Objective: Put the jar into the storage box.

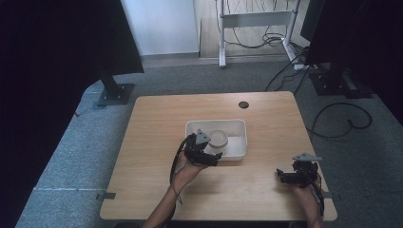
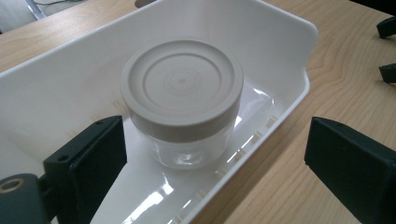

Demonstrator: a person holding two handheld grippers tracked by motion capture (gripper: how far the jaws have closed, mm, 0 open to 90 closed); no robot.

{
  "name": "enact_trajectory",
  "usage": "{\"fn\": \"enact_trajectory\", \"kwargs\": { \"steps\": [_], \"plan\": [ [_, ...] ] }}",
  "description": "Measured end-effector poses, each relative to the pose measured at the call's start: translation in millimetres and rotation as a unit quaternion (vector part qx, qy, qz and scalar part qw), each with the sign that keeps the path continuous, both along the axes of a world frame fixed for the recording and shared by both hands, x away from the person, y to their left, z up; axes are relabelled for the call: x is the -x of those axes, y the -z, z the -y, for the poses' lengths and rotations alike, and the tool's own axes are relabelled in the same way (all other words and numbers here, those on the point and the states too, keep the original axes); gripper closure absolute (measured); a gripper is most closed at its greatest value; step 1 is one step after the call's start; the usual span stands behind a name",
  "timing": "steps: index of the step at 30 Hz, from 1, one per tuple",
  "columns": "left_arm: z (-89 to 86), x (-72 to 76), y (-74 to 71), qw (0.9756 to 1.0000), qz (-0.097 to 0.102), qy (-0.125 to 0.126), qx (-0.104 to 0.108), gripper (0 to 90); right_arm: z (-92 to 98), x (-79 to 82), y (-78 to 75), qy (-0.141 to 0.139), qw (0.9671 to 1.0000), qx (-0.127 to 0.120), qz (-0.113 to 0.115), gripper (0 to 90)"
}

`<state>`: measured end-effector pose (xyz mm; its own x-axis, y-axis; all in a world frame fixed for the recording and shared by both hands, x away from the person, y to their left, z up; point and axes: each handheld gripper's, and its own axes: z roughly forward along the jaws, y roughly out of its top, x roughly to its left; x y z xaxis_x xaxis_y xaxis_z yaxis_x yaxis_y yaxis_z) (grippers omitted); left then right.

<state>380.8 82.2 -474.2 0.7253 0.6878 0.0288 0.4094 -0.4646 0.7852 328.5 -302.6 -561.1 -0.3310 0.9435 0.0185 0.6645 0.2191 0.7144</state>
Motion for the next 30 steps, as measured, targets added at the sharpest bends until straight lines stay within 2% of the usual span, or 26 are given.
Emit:
{"fn": "enact_trajectory", "kwargs": {
  "steps": [20, 30],
  "plan": [
    [-24.6, 22.8, -2.2, 0.9999, -0.001, 0.009, 0.010, 5.5, -0.2, 0.2, 0.0, 0.001, 1.0000, 0.000, 0.000, 0.7],
    [-42.7, 34.2, 2.3, 0.9998, -0.001, 0.006, 0.018, 5.6, -0.3, 0.3, 0.0, 0.002, 1.0000, 0.000, 0.000, 0.8]
  ]
}}
